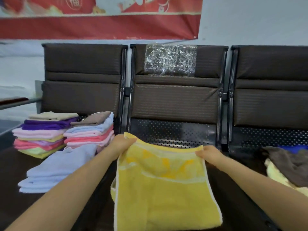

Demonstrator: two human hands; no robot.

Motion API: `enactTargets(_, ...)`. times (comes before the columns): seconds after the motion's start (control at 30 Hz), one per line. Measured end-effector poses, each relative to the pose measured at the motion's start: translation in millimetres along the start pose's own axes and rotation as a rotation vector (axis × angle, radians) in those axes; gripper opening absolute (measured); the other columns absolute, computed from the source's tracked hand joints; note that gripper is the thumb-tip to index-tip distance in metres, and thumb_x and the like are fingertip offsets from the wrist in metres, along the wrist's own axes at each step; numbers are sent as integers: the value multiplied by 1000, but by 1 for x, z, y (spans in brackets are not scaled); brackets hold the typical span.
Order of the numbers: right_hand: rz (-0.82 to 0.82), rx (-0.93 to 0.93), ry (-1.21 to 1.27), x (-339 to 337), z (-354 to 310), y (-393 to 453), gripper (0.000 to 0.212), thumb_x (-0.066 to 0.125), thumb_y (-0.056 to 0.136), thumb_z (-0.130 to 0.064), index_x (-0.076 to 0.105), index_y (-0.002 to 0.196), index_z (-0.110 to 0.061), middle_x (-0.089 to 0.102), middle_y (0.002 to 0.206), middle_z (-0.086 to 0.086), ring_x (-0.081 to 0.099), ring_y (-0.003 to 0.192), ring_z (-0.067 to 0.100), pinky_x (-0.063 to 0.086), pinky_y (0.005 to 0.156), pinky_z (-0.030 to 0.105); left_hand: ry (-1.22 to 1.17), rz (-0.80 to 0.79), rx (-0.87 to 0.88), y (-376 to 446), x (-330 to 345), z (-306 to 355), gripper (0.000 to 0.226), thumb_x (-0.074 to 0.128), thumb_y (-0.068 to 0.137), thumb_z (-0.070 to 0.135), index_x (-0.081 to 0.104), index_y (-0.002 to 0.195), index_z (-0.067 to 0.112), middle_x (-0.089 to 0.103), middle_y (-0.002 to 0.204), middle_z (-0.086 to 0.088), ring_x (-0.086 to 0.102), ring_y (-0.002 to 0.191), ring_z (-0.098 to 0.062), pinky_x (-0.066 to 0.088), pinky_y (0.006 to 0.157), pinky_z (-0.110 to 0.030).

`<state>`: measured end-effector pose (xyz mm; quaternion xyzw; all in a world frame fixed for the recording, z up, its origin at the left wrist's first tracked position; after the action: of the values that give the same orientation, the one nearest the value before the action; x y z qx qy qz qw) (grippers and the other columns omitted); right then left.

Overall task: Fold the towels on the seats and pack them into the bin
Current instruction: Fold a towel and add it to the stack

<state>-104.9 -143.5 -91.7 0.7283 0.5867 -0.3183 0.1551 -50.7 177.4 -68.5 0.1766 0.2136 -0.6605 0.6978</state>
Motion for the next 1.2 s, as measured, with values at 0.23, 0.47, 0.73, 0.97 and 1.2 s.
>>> enactTargets(0.23,-150,-79,-649,40,40,25,34,43,97,-30,57,121,-10,48,125,10,46,119,27,40,89,31,395,-110,120,36,42,-62,42,57,93,29,40,55,20,48,60,5,51,72,-18,34,65,-31)
enactTargets(0.47,-120,-36,-303,24,45,27,19,57,88,-24,60,72,-15,63,81,2,63,80,18,43,62,29,521,-225,60,62,45,-86,38,62,85,43,54,61,15,66,77,-8,62,82,-24,48,76,-37)
enactTargets(0.73,-306,29,-570,25,32,-1,31,54,87,-21,40,60,-16,40,67,-1,43,71,18,26,51,24,387,-266,37,31,35,-78,20,63,89,28,62,71,18,62,79,0,59,81,-18,44,75,-31)
enactTargets(0.97,-341,46,-392,25,35,-2,17,67,82,-21,53,83,-11,45,75,0,42,64,11,32,52,22,86,-346,-136,20,37,-73,11,69,86,17,66,84,7,64,85,-9,60,78,-20,46,70,-28)
enactTargets(1.2,-289,83,-130,12,45,3,15,63,89,-28,62,84,-14,56,71,1,50,64,14,39,54,22,-2,-303,-201,26,36,-72,24,66,88,29,68,104,11,70,100,-11,68,92,-25,55,82,-35)
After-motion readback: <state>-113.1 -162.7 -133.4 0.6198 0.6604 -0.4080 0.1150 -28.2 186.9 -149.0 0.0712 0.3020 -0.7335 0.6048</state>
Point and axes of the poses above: each hand's wrist, its own y-axis towards the middle knuckle, its own x-axis out of the palm, z = x × y, the point moved 2 cm from there along y, towards the middle knuckle
